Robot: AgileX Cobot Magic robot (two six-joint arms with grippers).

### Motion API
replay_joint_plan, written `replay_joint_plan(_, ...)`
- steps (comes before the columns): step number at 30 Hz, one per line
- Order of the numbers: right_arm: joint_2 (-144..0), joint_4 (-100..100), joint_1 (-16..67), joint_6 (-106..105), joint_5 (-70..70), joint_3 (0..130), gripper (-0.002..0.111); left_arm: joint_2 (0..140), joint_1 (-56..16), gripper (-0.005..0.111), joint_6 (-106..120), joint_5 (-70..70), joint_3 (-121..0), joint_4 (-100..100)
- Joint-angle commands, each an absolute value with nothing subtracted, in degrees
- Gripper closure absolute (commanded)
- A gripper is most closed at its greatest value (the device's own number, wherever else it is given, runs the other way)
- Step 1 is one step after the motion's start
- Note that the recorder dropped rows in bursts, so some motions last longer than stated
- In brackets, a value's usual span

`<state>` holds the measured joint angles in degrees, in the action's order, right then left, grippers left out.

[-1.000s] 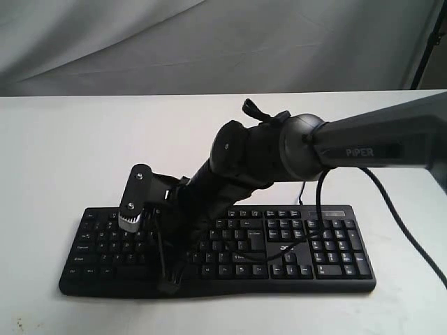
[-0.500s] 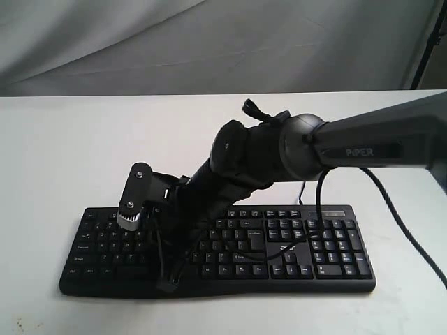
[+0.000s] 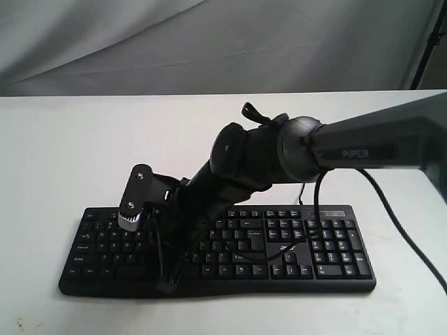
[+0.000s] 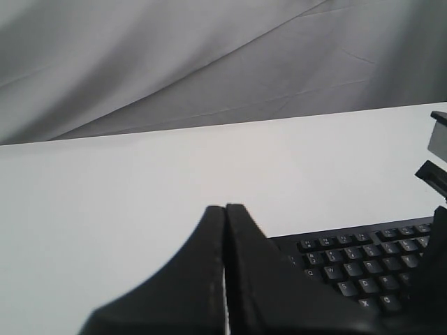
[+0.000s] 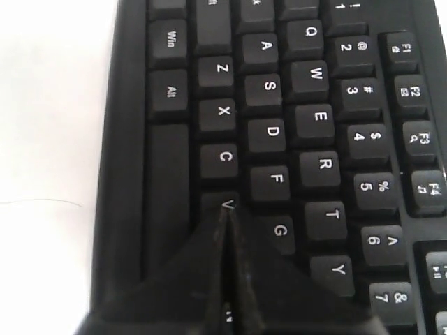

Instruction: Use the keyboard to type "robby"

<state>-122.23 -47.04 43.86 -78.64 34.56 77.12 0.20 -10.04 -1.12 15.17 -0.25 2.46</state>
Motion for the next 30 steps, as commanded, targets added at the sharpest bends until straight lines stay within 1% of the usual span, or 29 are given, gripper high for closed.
replay_joint_plan(1, -119.62, -45.74, 43.98, -78.1, 34.2, 77.39, 0.108, 0.0, -10.36, 0.107, -1.28, 14.84, 0.0, 2.74)
replay_joint_plan(30, -121.08, -46.07, 43.98, -77.49, 34.97, 77.39, 0.108, 0.0, -10.36, 0.107, -1.28, 14.84, 0.0, 2.74)
